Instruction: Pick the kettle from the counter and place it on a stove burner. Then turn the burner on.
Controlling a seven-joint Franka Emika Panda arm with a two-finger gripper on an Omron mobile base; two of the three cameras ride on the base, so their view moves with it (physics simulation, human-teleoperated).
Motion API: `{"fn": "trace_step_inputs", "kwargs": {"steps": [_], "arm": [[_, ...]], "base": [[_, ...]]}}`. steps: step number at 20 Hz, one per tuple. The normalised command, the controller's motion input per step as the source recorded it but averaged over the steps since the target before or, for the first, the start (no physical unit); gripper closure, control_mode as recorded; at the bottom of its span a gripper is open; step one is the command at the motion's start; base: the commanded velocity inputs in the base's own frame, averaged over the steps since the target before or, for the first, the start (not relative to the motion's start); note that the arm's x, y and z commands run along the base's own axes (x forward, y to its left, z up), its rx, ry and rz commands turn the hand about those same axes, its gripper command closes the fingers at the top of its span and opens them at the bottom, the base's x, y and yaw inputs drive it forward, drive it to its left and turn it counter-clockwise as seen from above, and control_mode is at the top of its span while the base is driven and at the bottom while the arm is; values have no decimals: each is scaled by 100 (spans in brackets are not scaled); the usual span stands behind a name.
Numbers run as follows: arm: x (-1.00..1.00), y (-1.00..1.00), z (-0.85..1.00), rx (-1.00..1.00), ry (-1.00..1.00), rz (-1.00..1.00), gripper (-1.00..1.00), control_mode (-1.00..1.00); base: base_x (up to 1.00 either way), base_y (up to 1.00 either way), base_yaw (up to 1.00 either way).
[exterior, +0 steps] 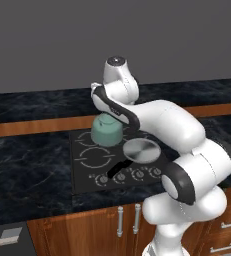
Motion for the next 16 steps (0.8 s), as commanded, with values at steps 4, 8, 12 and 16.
{"fn": "trace_step_inputs", "kwargs": {"steps": [4,8,12,16], "arm": [[8,45,-24,0,4,1,100,-100],[0,16,-9,0,5,1,100,-100],[1,1,-15,0,7,0,100,-100],[10,1,-11,0,6,0,100,-100]], "base": [[0,0,0],[0,0,0],[0,0,0],[0,0,0]]}}
